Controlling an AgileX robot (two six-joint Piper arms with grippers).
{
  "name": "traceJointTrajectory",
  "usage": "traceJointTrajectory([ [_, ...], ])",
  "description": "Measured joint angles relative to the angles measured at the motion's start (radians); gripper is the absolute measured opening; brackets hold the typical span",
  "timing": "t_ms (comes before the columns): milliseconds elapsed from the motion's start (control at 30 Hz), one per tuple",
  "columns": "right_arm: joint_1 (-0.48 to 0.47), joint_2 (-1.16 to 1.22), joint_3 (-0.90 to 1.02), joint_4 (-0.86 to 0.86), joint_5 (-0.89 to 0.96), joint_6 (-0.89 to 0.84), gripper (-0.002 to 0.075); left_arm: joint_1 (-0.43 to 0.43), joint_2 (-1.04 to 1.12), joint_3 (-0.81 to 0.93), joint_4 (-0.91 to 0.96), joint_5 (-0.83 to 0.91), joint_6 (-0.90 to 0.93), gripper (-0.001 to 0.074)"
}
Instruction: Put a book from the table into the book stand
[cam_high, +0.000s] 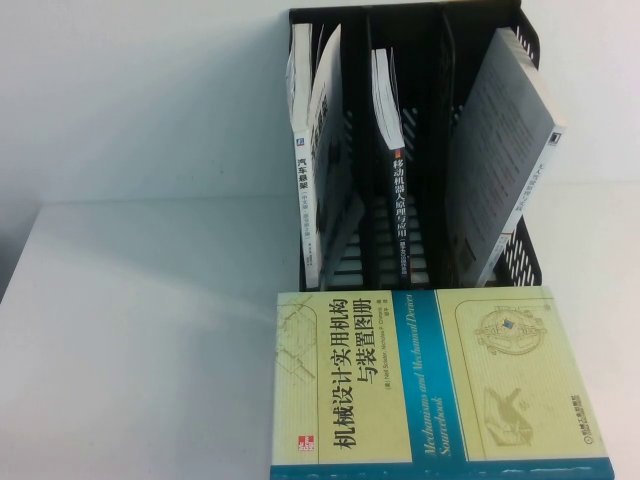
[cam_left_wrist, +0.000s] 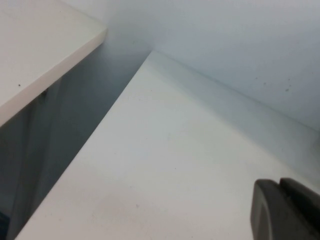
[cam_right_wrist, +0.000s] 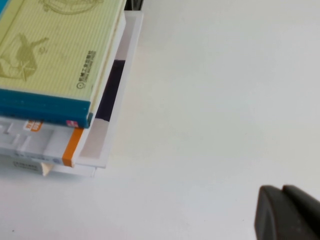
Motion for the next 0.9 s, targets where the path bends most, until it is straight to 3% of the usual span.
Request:
traceJointTrajectory([
  [133, 0.0, 0.0, 0.0, 0.0, 0.007, 0.0, -0.0003, 0.0, 0.0, 0.0, -0.009, 0.023, 0.047, -0.0002],
  [367, 0.0, 0.0, 0.002, 0.0, 0.012, 0.0, -0.0003, 0.0, 0.0, -0.004, -0.22, 0.056, 0.395, -0.0002],
  [533, 0.0, 0.0, 0.002, 0.0, 0.015, 0.0, -0.0003, 0.0, 0.0, -0.005, -0.315, 0.056, 0.431, -0.0002],
  [900, 0.0, 0.0, 0.005, 0.0, 0.019, 0.0, -0.0003, 0.0, 0.0, -0.005, -0.333, 0.056, 0.447, -0.0002],
])
